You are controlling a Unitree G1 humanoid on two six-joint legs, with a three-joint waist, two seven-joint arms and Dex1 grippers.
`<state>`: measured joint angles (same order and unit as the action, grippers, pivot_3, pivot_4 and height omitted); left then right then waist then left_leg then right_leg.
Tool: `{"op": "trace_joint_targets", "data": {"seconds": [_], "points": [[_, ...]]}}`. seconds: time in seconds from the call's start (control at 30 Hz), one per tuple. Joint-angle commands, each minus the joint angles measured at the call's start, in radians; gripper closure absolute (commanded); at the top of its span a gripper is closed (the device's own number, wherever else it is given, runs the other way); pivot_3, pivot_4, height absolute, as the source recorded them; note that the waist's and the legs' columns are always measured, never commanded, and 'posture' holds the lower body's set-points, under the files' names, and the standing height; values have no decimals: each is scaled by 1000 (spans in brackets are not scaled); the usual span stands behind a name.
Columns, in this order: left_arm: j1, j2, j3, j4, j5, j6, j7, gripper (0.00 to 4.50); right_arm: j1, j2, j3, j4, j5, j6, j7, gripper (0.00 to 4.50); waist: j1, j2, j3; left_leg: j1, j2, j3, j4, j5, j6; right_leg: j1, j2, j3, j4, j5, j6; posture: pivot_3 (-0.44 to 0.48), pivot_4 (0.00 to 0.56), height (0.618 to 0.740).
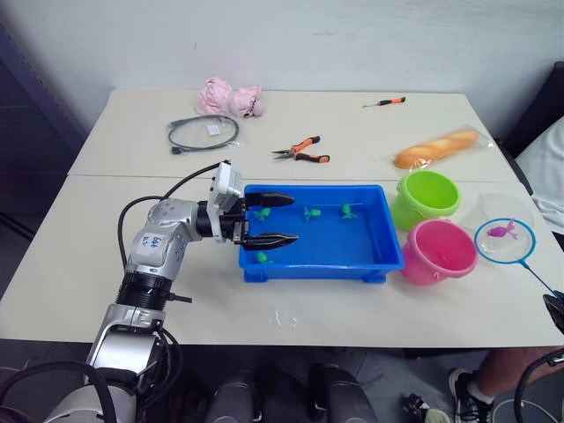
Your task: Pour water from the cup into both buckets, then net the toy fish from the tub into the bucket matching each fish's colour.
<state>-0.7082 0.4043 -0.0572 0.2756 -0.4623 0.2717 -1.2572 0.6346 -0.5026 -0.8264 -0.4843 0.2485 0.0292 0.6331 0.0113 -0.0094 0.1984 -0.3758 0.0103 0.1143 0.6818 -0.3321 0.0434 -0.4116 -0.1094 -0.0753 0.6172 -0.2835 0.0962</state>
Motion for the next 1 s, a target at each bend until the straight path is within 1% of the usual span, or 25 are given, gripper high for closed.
{"op": "trace_joint_targets", "data": {"seconds": [0.03,0.17,0.23,0.33,0.37,0.5,0.6,0.63,0.67,0.73,0.8,0.9,0.93,1.0], "points": [[-11,2,9,-47,-7,1,3,42,-20,-10,9,10,-87,-85,-45,4500,0,0,0,0,0,0,0,0,0,0,0,0,0,0,0,0,150,740],[9,7,16,-49,-7,-6,2,42,-47,-41,49,27,-276,-202,-107,4500,-1,0,0,1,0,1,0,0,0,0,0,1,1,0,0,0,150,740],[16,9,19,-50,-7,-9,3,42,-50,-54,55,36,-393,-266,-162,4500,0,0,0,1,0,1,0,0,0,0,0,1,2,0,0,0,150,740],[23,10,23,-51,-7,-11,7,42,-52,-65,64,47,-511,-325,-219,4500,1,0,0,1,0,1,0,0,-1,0,0,1,2,0,-1,0,150,740],[24,11,23,-51,-7,-13,7,42,-55,-66,69,53,-527,-341,-228,4500,2,0,0,1,0,1,0,0,-1,0,0,1,2,0,-1,0,150,740],[30,12,27,-52,-6,-16,9,42,-54,-82,84,71,-680,-414,-308,4500,1,0,0,1,0,2,0,0,-1,0,0,1,2,0,-1,0,150,740],[34,14,29,-55,-5,-17,13,42,-58,-80,99,87,-697,-445,-339,4500,0,0,0,1,0,2,0,1,-1,0,0,1,2,0,-1,0,150,740],[35,14,29,-56,-5,-18,13,42,-68,-67,96,84,-665,-440,-347,4500,0,0,0,1,0,2,0,1,-1,0,0,1,2,0,-1,0,150,740],[37,18,32,-56,-3,-19,18,42,-88,-51,109,55,-523,-389,-309,4500,-1,0,0,2,0,2,0,1,-1,0,0,1,2,0,-1,0,150,740],[41,33,41,-53,1,-20,25,42,-119,-33,158,-65,-152,-202,-211,4500,-8,0,0,2,0,2,0,1,-1,0,0,1,2,0,-1,0,150,740],[44,43,44,-50,2,-21,27,42,-134,-39,173,-142,47,-70,-165,4500,-14,0,0,3,1,1,0,1,-1,1,0,2,3,-1,-1,0,150,740],[48,63,54,-35,6,-30,31,42,-159,-131,181,-255,314,188,-147,4500,-14,0,0,4,2,1,0,1,-2,2,0,1,4,-1,-2,0,150,740],[50,68,57,-31,6,-33,34,42,-180,-162,184,-282,391,264,-163,4500,-13,0,0,4,2,1,0,1,-1,2,0,1,4,-1,-2,0,150,740],[62,81,63,-35,5,-35,32,42,-245,-231,213,-314,569,440,-252,4500,-14,0,0,5,2,0,0,1,-1,2,-1,2,4,-1,-2,0,150,740]]}}
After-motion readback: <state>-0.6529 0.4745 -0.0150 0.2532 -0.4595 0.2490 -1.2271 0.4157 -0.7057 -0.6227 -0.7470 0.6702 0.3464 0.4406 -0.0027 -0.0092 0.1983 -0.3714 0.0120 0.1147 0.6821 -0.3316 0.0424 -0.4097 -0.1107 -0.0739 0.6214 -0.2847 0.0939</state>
